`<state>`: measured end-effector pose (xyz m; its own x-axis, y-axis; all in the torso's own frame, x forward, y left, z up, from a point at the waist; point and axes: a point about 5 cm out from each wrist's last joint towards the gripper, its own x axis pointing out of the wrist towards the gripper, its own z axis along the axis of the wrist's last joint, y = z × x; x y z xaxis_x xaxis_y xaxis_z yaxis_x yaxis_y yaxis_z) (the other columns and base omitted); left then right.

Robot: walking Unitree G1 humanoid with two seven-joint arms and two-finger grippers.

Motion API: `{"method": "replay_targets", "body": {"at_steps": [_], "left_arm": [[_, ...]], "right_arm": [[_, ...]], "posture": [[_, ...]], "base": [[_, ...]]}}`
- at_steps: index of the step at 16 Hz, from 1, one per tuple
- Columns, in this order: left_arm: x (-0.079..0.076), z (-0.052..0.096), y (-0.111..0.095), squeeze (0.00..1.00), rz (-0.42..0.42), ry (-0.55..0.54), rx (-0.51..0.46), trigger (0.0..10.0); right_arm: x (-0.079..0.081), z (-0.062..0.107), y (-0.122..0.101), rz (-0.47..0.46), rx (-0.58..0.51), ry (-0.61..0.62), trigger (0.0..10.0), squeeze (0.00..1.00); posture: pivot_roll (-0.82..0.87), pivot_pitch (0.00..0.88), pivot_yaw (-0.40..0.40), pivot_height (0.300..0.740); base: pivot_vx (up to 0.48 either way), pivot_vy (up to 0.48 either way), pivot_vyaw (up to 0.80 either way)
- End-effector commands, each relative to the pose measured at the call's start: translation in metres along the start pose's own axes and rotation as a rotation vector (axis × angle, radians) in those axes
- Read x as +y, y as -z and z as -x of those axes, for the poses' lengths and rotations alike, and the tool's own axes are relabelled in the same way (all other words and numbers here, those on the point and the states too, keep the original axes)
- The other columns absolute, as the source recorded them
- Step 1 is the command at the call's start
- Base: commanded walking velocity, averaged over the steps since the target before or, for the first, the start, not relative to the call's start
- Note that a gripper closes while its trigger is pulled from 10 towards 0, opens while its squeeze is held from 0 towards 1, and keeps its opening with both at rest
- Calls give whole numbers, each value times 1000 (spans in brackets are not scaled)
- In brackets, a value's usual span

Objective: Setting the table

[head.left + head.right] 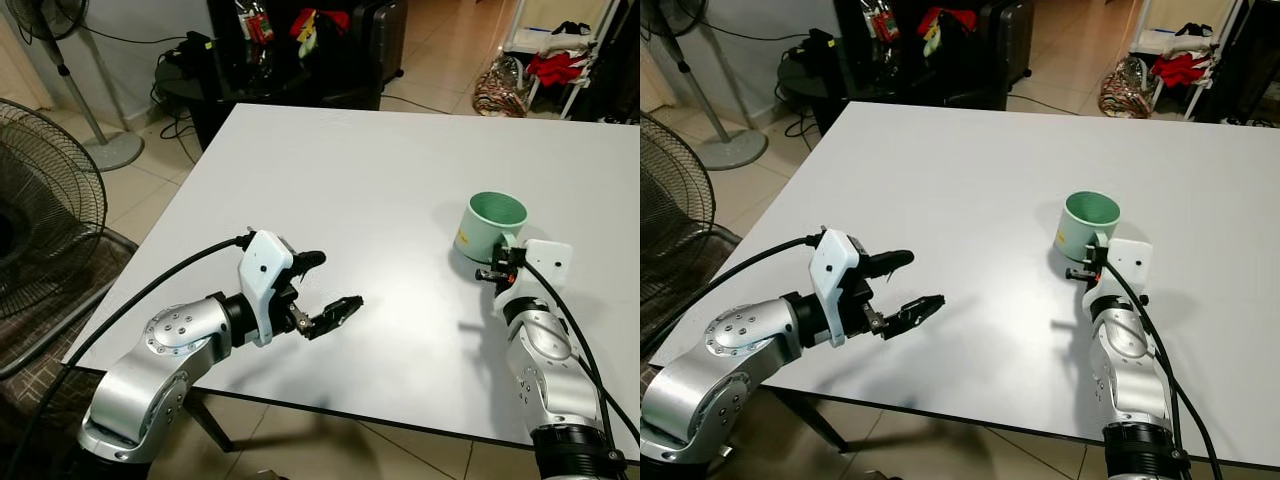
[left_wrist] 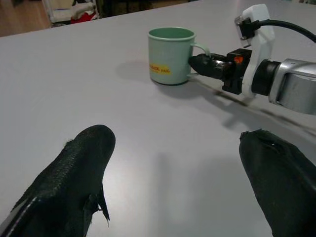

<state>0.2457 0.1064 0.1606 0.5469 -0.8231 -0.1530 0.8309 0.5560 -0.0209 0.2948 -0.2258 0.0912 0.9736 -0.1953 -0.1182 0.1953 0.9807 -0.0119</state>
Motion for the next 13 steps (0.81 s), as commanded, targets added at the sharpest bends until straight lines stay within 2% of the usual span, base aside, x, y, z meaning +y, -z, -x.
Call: {"method": "replay_targets", "body": {"at_steps": [1, 4, 5, 6, 7, 10, 13], "left_arm": [[2, 2, 1, 0, 8, -1, 13, 10000], [3, 1, 2, 0, 9, 4, 20, 10000], [3, 1, 2, 0, 10, 6, 20, 10000], [4, 1, 2, 0, 11, 6, 21, 10000], [4, 2, 2, 0, 13, 5, 21, 10000], [5, 3, 1, 0, 13, -5, 15, 10000], [5, 5, -1, 0, 13, -13, 4, 10000]], "right_arm": [[-3, 5, 13, -14, 60, 20, 10000, 0], [-3, 7, 12, -17, 54, 24, 10000, 0], [-2, 7, 11, -21, 52, 21, 10000, 39], [-3, 7, 12, -22, 52, 18, 10000, 816], [-4, 8, 11, -23, 49, 17, 10000, 1000], [-6, 11, 5, -38, 23, 34, 10000, 1000], [-5, 24, -5, -51, -31, 27, 10000, 1000]], "posture": [[-49, 27, 96, 740], [-54, 30, 100, 740], [-53, 32, 101, 740], [-53, 32, 101, 740], [-54, 35, 99, 740], [-54, 36, 89, 740], [-57, 38, 83, 740]], "base": [[0, 0, 0], [0, 0, 0], [0, 0, 0], [0, 0, 0], [0, 0, 0], [0, 0, 0], [0, 0, 0]]}}
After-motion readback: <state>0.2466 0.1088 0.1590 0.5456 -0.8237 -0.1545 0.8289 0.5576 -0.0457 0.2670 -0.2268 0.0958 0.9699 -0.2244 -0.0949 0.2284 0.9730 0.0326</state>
